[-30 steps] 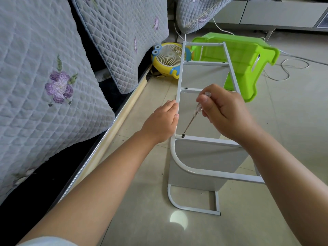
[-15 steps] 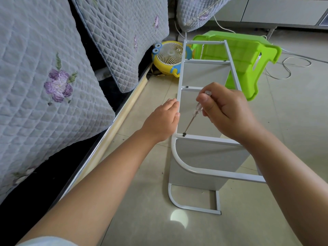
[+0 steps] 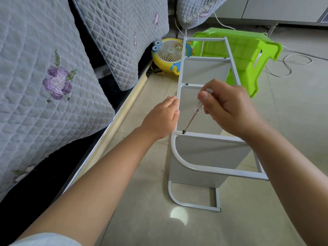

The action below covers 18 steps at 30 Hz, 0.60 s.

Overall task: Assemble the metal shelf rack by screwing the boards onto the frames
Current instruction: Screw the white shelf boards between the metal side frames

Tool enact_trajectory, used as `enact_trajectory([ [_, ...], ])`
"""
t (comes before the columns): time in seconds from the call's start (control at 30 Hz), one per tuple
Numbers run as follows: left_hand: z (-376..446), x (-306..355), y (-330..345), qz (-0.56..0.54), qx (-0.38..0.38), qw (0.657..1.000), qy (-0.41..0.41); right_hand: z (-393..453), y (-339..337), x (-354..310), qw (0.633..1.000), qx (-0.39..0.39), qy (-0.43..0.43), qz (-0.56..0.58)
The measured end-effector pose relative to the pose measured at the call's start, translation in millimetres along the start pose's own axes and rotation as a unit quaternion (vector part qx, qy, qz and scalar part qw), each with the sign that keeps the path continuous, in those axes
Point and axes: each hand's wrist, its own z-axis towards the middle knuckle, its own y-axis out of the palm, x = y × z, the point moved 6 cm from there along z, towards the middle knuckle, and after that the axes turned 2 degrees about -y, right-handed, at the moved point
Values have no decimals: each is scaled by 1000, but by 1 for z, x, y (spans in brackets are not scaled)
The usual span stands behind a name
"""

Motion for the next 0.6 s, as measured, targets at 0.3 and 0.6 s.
enact_trajectory([
  [0.3, 0, 0, 0, -9, 4, 1000, -2, 5, -2, -16, 993, -7, -25, -113],
  [0.6, 2, -1, 2, -8, -2, 1000, -9, 10, 2, -24, 978, -147, -28, -144],
])
